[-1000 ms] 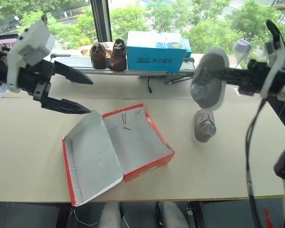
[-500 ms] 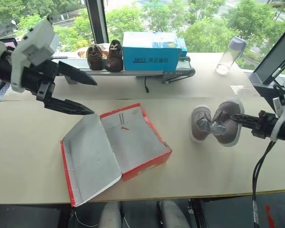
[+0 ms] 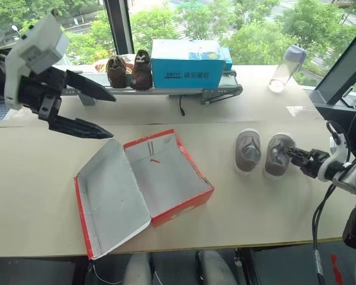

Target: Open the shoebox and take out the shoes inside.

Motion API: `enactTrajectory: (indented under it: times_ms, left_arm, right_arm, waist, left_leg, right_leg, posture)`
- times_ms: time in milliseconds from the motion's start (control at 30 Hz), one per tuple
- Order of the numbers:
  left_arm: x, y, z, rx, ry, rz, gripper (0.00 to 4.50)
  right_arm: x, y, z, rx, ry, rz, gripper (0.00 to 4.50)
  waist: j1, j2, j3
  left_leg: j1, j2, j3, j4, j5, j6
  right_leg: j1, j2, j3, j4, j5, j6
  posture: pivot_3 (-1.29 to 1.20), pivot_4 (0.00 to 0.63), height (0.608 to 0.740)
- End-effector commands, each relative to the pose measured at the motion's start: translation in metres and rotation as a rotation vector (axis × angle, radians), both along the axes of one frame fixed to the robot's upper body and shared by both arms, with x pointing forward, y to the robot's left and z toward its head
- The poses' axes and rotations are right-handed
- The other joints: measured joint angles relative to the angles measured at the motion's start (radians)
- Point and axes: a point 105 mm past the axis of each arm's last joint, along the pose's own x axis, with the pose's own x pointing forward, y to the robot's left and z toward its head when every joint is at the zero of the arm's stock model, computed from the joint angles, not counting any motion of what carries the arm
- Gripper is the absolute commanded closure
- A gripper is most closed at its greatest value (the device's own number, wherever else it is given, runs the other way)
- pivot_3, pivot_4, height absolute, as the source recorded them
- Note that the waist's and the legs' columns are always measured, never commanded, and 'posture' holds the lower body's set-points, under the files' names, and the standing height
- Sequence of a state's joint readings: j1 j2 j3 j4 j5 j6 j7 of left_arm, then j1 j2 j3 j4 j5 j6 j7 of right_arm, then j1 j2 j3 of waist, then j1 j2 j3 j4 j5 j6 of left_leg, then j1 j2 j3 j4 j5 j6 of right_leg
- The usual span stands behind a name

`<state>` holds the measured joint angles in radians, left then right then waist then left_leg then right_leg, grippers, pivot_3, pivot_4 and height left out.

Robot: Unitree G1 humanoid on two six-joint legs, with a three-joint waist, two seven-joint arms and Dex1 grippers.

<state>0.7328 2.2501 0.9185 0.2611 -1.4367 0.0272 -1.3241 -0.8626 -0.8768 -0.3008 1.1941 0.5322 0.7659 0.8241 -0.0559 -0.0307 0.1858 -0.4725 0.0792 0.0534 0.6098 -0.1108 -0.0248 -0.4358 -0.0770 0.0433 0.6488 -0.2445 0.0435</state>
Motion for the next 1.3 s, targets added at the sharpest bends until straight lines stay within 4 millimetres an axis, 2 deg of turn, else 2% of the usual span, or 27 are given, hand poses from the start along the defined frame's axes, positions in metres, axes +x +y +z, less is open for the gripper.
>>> enactTrajectory:
  times_ms: [33, 67, 200, 267, 333, 400, 500, 567, 667, 700, 767, 833, 967, 1067, 1167, 1300]
  left_arm:
    - [-0.001, 0.000, 0.009, -0.020, -0.029, 0.002, 0.00]
    - [-0.001, 0.000, 0.008, -0.020, -0.029, 0.002, 0.00]
    - [0.000, -0.001, 0.005, -0.050, -0.012, 0.006, 0.00]
    - [0.000, 0.000, 0.004, -0.067, -0.006, 0.012, 0.00]
    - [0.000, 0.004, 0.001, -0.095, 0.008, 0.026, 0.00]
    - [0.000, 0.012, -0.002, -0.149, 0.016, 0.067, 0.00]
    - [0.000, 0.027, -0.006, -0.263, 0.025, 0.151, 0.00]
    - [0.001, 0.041, -0.007, -0.365, 0.017, 0.228, 0.00]
    - [-0.004, 0.062, -0.005, -0.596, -0.043, 0.332, 0.00]
    - [-0.006, 0.068, -0.004, -0.678, -0.060, 0.374, 0.00]
    - [-0.010, 0.078, -0.012, -0.761, -0.082, 0.433, 0.00]
    - [-0.007, 0.089, -0.028, -0.804, -0.102, 0.536, 0.00]
    - [-0.003, 0.093, -0.047, -0.889, -0.204, 0.644, 0.00]
    - [-0.003, 0.105, -0.083, -0.841, -0.309, 0.825, 0.00]
    - [-0.011, 0.110, -0.111, -0.853, -0.316, 0.914, 0.00]
    - [-0.027, 0.106, -0.150, -0.886, -0.369, 1.072, 0.00]
  right_arm:
    - [-0.008, -0.031, 0.024, -0.094, -0.057, -0.076, 0.45]
    - [-0.009, -0.033, 0.025, -0.101, -0.058, -0.079, 0.09]
    - [-0.022, -0.059, 0.050, -0.177, -0.093, -0.133, 0.04]
    - [-0.023, -0.047, 0.054, -0.189, -0.096, -0.032, 0.04]
    - [-0.020, -0.024, 0.062, -0.195, -0.130, 0.100, 0.04]
    - [-0.012, 0.008, 0.087, -0.268, -0.319, 0.220, 0.04]
    - [-0.009, 0.043, 0.105, -0.414, -0.453, 0.286, 0.04]
    - [-0.004, 0.047, 0.111, -0.413, -0.482, 0.215, 0.04]
    - [0.006, 0.024, 0.092, -0.735, -0.379, 0.002, 0.04]
    - [0.005, 0.019, 0.094, -0.825, -0.407, -0.057, 0.04]
    - [0.000, 0.018, 0.108, -0.831, -0.507, -0.184, 0.04]
    - [-0.008, 0.029, 0.116, -0.802, -0.610, -0.251, 0.04]
    - [-0.022, 0.066, 0.102, -0.843, -0.703, -0.173, 0.04]
    - [-0.038, 0.087, 0.087, -0.846, -0.732, -0.152, 0.04]
    - [-0.055, 0.092, 0.077, -0.881, -0.722, -0.193, 0.04]
    - [-0.089, 0.092, 0.048, -0.937, -0.639, -0.206, 0.04]
  waist:
    - [-0.002, 0.000, 0.000]
    - [0.000, 0.001, 0.000]
    - [0.004, 0.001, 0.000]
    - [0.006, 0.001, 0.000]
    - [0.000, 0.002, 0.000]
    - [-0.012, 0.002, 0.000]
    - [-0.024, 0.003, 0.000]
    - [-0.018, 0.006, 0.001]
    - [-0.007, 0.007, 0.001]
    - [0.002, 0.007, 0.000]
    - [0.020, 0.006, 0.000]
    - [0.031, 0.006, 0.000]
    - [0.051, 0.007, 0.000]
    - [0.057, 0.001, -0.004]
    - [0.056, -0.001, -0.006]
    - [0.058, -0.005, -0.014]
  left_leg:
    - [0.000, 0.000, 0.000, 0.000, 0.000, 0.000]
    - [0.000, 0.000, 0.000, 0.000, 0.000, 0.000]
    - [0.000, -0.001, 0.000, 0.000, 0.000, 0.000]
    - [0.000, -0.001, 0.000, 0.000, 0.000, 0.000]
    - [0.001, -0.001, 0.000, 0.000, 0.000, 0.000]
    - [0.001, 0.000, 0.000, 0.000, 0.000, 0.000]
    - [0.005, 0.000, 0.000, -0.001, 0.000, 0.000]
    - [0.005, 0.000, 0.000, -0.001, 0.000, 0.000]
    - [0.004, 0.000, 0.000, -0.001, 0.000, 0.000]
    - [0.004, 0.000, 0.001, -0.001, 0.000, -0.001]
    - [0.002, 0.000, 0.000, -0.001, 0.000, -0.001]
    - [0.001, -0.001, 0.000, 0.000, 0.000, -0.001]
    - [0.004, -0.001, 0.000, 0.002, 0.001, -0.002]
    - [0.007, 0.000, 0.000, 0.002, 0.001, -0.002]
    - [0.013, 0.000, 0.000, -0.001, 0.000, -0.002]
    - [0.013, 0.001, 0.000, -0.001, -0.004, -0.009]
  right_leg:
    - [0.000, 0.000, 0.000, 0.000, 0.000, 0.000]
    - [0.000, 0.000, 0.000, 0.000, 0.000, 0.000]
    - [0.000, -0.001, 0.000, 0.000, 0.000, 0.000]
    - [0.000, -0.001, 0.000, 0.000, 0.000, 0.000]
    - [0.000, -0.001, 0.000, 0.000, 0.000, 0.000]
    - [0.001, 0.000, 0.000, 0.000, -0.001, 0.002]
    - [0.002, 0.000, 0.001, 0.001, -0.002, 0.003]
    - [0.000, 0.000, 0.002, 0.006, -0.002, 0.003]
    - [-0.001, 0.000, 0.002, 0.008, -0.002, 0.002]
    - [-0.001, -0.001, 0.002, 0.008, -0.002, 0.000]
    - [-0.002, -0.001, 0.001, 0.006, -0.003, -0.001]
    - [-0.002, -0.001, 0.001, 0.006, -0.003, -0.001]
    - [0.001, 0.000, 0.002, 0.008, -0.002, 0.001]
    - [0.007, 0.000, 0.001, 0.005, -0.002, 0.001]
    - [0.013, 0.000, 0.001, -0.001, -0.001, 0.000]
    - [0.014, -0.001, 0.001, -0.002, 0.000, -0.002]
  posture:
    - [0.00, 0.150, 0.740]
    - [0.00, 0.150, 0.740]
    - [0.00, 0.150, 0.740]
    - [0.00, 0.150, 0.740]
    - [0.00, 0.150, 0.740]
    - [0.00, 0.150, 0.740]
    - [0.00, 0.150, 0.740]
    - [0.00, 0.150, 0.740]
    - [0.00, 0.150, 0.740]
    - [0.00, 0.150, 0.740]
    - [0.00, 0.150, 0.740]
    - [0.00, 0.150, 0.740]
    - [0.00, 0.150, 0.740]
    - [0.00, 0.150, 0.740]
    - [0.00, 0.150, 0.740]
    - [0.00, 0.150, 0.740]
